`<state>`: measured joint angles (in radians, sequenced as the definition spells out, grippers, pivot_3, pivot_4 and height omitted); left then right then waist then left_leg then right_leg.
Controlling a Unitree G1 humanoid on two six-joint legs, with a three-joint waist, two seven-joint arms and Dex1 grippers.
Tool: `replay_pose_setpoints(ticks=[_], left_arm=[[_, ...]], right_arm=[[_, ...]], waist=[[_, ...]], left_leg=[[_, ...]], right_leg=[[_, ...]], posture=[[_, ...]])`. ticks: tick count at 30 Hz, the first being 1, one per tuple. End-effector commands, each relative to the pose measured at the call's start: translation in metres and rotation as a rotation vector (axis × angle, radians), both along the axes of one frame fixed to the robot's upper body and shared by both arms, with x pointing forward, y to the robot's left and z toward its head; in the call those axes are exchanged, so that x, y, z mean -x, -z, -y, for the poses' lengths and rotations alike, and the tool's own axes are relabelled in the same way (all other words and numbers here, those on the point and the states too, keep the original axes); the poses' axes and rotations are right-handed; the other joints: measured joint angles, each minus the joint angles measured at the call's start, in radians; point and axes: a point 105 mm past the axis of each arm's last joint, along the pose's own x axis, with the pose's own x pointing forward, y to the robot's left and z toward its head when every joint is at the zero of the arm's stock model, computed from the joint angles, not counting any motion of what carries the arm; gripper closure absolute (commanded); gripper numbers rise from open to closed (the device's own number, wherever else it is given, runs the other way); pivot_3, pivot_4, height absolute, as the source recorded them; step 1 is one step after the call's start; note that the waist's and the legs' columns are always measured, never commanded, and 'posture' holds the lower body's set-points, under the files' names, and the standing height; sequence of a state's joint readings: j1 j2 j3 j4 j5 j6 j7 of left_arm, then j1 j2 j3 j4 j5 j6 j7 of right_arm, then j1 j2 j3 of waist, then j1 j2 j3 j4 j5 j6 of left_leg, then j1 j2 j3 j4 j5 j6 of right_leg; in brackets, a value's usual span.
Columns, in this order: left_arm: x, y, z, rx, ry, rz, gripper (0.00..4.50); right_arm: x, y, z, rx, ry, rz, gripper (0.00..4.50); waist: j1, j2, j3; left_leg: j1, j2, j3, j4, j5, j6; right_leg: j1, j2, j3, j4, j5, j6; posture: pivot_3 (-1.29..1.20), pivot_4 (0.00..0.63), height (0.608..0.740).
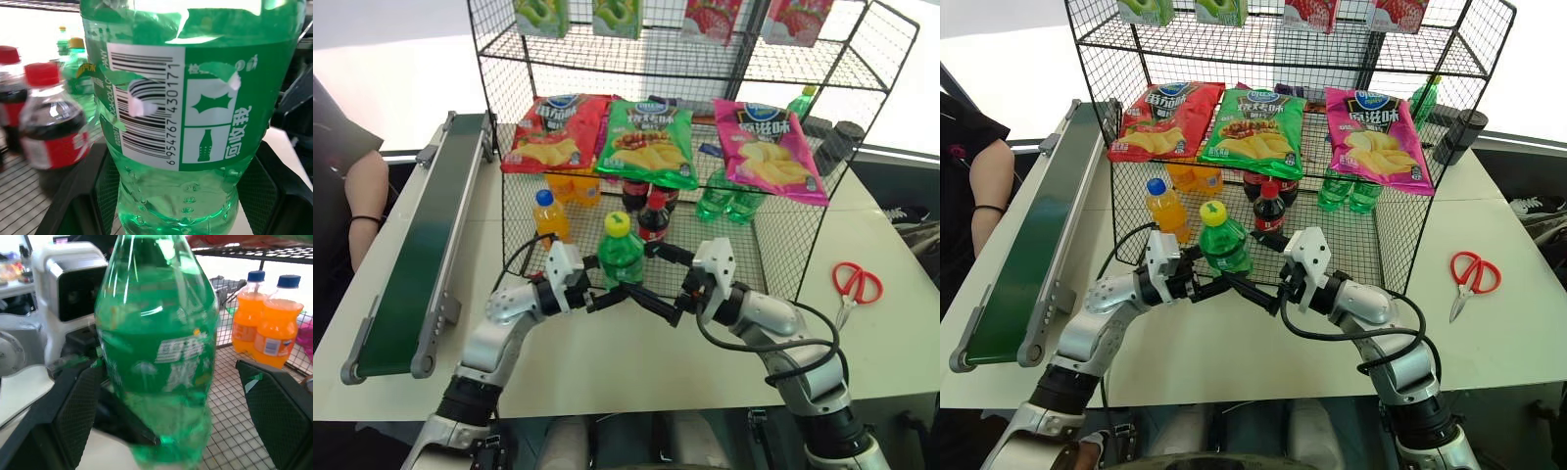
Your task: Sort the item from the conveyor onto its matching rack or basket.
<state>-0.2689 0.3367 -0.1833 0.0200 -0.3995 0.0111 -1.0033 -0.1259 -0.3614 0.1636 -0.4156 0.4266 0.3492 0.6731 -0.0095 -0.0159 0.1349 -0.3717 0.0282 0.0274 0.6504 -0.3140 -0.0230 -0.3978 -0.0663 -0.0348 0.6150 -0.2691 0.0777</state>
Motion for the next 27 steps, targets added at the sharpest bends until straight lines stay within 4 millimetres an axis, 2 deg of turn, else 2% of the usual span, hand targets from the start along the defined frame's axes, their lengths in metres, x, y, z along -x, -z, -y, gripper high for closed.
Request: replay_pose_setpoints(ticks=[1, 8, 11, 12, 13, 15, 17, 19, 27], left_arm=[[0.005, -0.014, 0.011, 0.012, 0.084, 0.088, 1.75], [0.006, -0.011, 0.017, -0.027, 0.134, 0.102, 1.75], [0.006, -0.008, 0.018, -0.037, 0.134, 0.079, 1.75], [0.006, -0.008, 0.018, -0.038, 0.134, 0.075, 1.75], [0.006, -0.007, 0.019, -0.041, 0.136, 0.072, 1.75], [0.007, -0.006, 0.021, -0.044, 0.139, 0.062, 1.75], [0.005, -0.006, 0.02, -0.032, 0.13, 0.016, 0.69], [0.004, -0.006, 0.018, -0.043, 0.11, 0.018, 0.02], [-0.007, 0.005, 0.0, -0.073, -0.003, -0.012, 0.02]], right_arm=[[0.009, -0.015, 0.001, -0.043, 0.014, 0.052, 0.0], [0.012, -0.012, 0.004, -0.057, 0.014, 0.037, 0.0], [0.011, -0.011, 0.006, -0.058, 0.012, 0.027, 0.84], [0.011, -0.011, 0.006, -0.061, 0.015, 0.026, 1.34], [0.011, -0.012, 0.007, -0.068, 0.021, 0.027, 1.49], [0.012, -0.013, 0.008, -0.078, 0.031, 0.029, 1.49], [0.012, -0.011, 0.008, -0.077, 0.038, 0.036, 1.49], [0.009, -0.011, 0.011, -0.078, 0.062, 0.049, 1.49], [-0.009, -0.015, 0.044, -0.054, 0.24, 0.125, 1.49]], waist=[[0.0, 0.0, 0.0], [0.0, 0.0, 0.0], [0.0, 0.0, 0.0], [0.0, 0.0, 0.0], [0.0, 0.0, 0.0], [0.001, 0.0, 0.0], [0.002, 0.0, 0.0], [0.002, 0.0, 0.0], [0.002, 0.0, 0.0]], left_leg=[[0.0, 0.0, 0.0, 0.0, 0.0, 0.0], [0.001, 0.002, -0.001, 0.001, 0.0, 0.0], [0.001, 0.002, -0.001, 0.001, 0.0, 0.0], [0.001, 0.002, -0.001, 0.001, 0.0, 0.0], [0.001, 0.002, -0.001, 0.001, 0.0, 0.0], [0.001, 0.003, -0.001, 0.001, 0.0, 0.0], [0.001, 0.003, -0.001, 0.001, 0.0, 0.0], [0.001, 0.003, -0.001, 0.002, 0.0, 0.0], [0.001, 0.003, -0.001, 0.002, 0.0, 0.0]], right_leg=[[0.0, 0.0, 0.0, 0.0, 0.0, 0.0], [0.001, 0.004, 0.0, 0.001, 0.0, 0.0], [0.001, 0.004, 0.0, 0.002, 0.0, 0.0], [0.001, 0.004, 0.0, 0.002, 0.0, 0.0], [0.001, 0.004, 0.0, 0.002, 0.0, 0.0], [0.001, 0.004, 0.0, 0.001, 0.0, 0.0], [0.001, 0.004, 0.0, 0.001, 0.0, 0.0], [0.001, 0.004, 0.0, 0.001, 0.0, 0.0], [0.001, 0.004, 0.0, 0.002, 0.0, 0.0]], posture=[[0.0, 0.15, 0.74], [0.0, 0.15, 0.74], [0.0, 0.15, 0.74], [0.0, 0.15, 0.74], [0.0, 0.15, 0.74], [0.0, 0.15, 0.74], [0.0, 0.15, 0.74], [0.0, 0.15, 0.74], [0.0, 0.15, 0.74]])
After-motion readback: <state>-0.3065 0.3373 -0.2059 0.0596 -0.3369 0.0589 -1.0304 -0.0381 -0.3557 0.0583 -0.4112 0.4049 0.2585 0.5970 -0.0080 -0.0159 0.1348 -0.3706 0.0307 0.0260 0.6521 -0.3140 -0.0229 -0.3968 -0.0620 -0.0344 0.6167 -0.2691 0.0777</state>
